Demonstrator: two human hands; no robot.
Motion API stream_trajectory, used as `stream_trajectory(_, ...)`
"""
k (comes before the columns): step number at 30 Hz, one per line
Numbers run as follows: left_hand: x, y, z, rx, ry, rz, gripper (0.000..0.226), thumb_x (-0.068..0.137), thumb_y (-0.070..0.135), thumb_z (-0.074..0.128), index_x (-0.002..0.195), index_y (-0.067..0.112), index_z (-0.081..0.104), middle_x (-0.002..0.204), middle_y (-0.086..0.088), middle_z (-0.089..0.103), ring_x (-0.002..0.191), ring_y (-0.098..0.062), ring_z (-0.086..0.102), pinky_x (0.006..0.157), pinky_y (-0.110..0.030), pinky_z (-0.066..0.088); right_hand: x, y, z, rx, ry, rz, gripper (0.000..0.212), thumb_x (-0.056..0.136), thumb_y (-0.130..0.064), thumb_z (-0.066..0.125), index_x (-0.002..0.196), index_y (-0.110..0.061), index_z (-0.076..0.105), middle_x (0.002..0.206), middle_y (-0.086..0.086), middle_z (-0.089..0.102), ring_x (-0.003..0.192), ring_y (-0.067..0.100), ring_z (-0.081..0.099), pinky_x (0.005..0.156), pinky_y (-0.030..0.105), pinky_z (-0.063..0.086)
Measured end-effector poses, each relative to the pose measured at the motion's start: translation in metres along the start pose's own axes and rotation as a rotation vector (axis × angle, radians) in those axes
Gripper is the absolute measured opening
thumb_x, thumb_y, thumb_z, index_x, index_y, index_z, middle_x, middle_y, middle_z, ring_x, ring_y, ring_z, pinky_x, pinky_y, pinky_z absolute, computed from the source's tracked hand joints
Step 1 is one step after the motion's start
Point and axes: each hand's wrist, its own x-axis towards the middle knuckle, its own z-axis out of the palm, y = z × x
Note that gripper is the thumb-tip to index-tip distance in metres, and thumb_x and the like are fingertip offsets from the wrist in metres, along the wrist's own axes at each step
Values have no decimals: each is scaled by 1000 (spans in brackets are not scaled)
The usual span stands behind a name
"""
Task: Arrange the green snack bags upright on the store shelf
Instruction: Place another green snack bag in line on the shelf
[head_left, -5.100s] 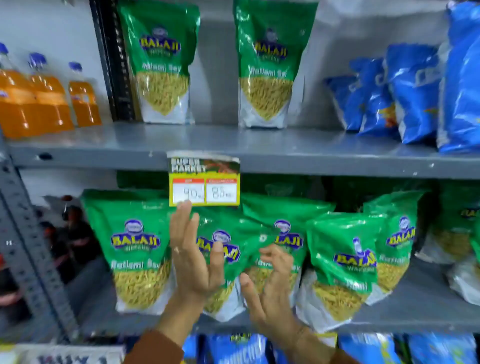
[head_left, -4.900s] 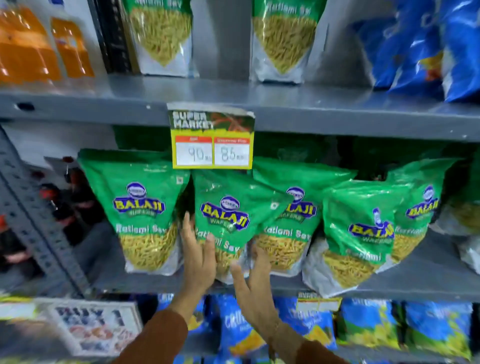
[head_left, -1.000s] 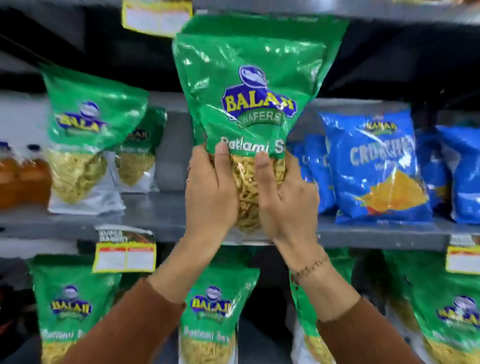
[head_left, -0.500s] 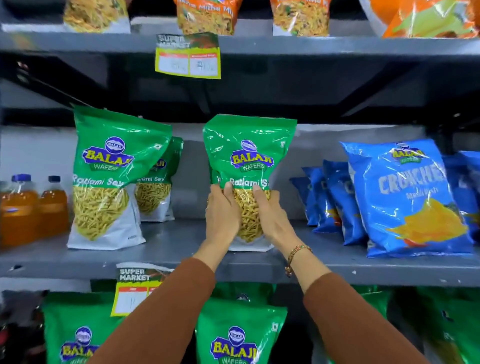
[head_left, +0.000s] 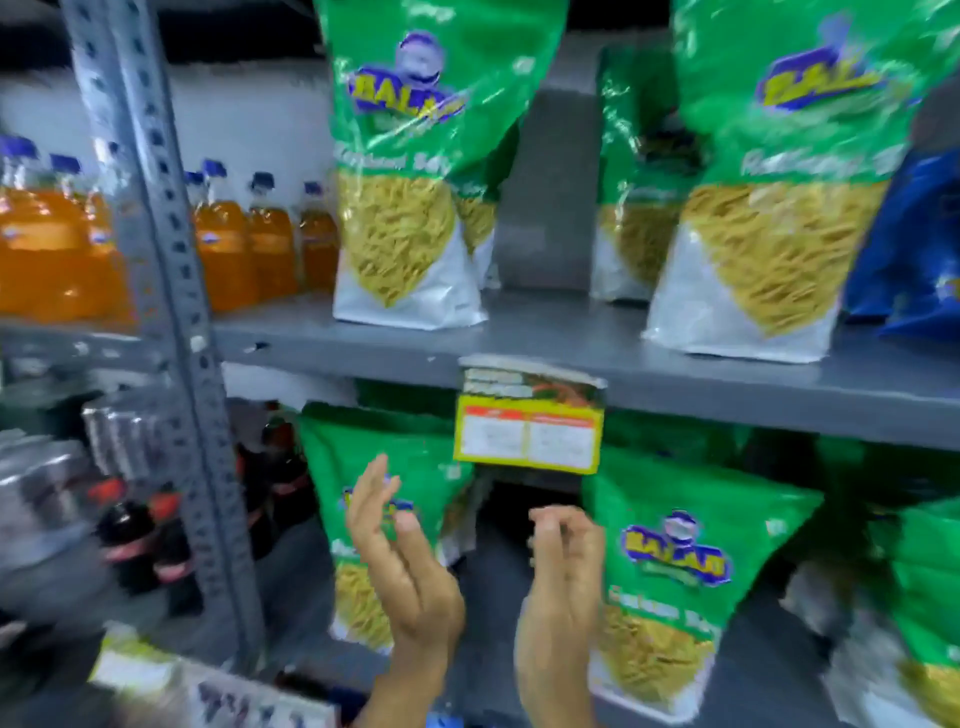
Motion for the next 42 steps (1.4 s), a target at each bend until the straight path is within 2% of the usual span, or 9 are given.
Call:
stream_trajectory(4,-12,-85,-65,241,-74,-582,67,87,43,39,132,-6,33,139,-25,37,129,-38,36,109,-37,24,-32,72,41,-232,-217,237,33,90,-31,60,117,-27,41,125,6,48,111,5,47,97,16,32)
stream_trajectory(9,-15,-136,-102,187,-470,-889,42,93,43,34,127,20,44,127,-6,57,99,7,57,81,-9,39,-52,114,70,-320,-307,252,57,86,-61,49,138,-47,28,140,-26,41,130,0,39,109,23,31)
stream_trajectory(13,-16,-141,-98,88,-602,-893,46,92,48,28,123,22,50,111,14,63,93,16,58,70,1,40,-58,132,72,-397,-233,301,46,84,-70,43,122,-44,45,118,-10,58,113,13,56,97,48,47)
stream_trajectory(22,-22,-134,-95,116,-514,-938,53,86,65,27,116,26,47,105,3,68,90,0,66,65,-11,49,-54,132,67,-470,-278,347,37,79,-75,38,113,-60,39,122,-16,53,117,3,50,105,46,41)
stream_trajectory(26,-41,-117,-96,416,-389,-550,75,93,60,18,142,3,25,149,-22,30,139,-31,26,114,-41,19,-67,122,38,-625,-255,217,81,81,-79,28,145,-31,9,159,-1,7,147,17,-3,119,43,-4)
stream_trajectory(31,-88,-79,-67,86,-697,-23,57,98,46,27,146,17,14,159,-1,7,145,-31,11,118,-44,7,-67,106,-47,-790,-10,-168,79,93,-59,34,148,-16,-2,159,-2,-9,145,37,-6,116,55,-3)
stream_trajectory(34,-115,-58,-26,-104,-853,-296,53,97,49,32,144,28,19,156,8,19,143,-18,20,118,-37,17,-37,97,-100,-818,187,-85,90,92,-65,31,145,-1,-4,155,10,-9,145,27,-11,114,61,-3)
stream_trajectory(38,-146,-40,26,-122,-911,-764,67,82,66,39,136,31,24,142,11,35,133,-7,35,113,-30,28,12,89,-154,-505,188,145,98,85,-58,49,144,1,-3,154,16,1,135,-16,9,115,18,13)
stream_trajectory(42,-166,-34,53,-78,-890,-842,74,67,88,38,121,36,39,117,20,58,100,13,56,83,-7,42,33,94,-189,-439,-91,283,108,71,-77,53,144,-11,10,146,5,35,130,1,39,102,13,35)
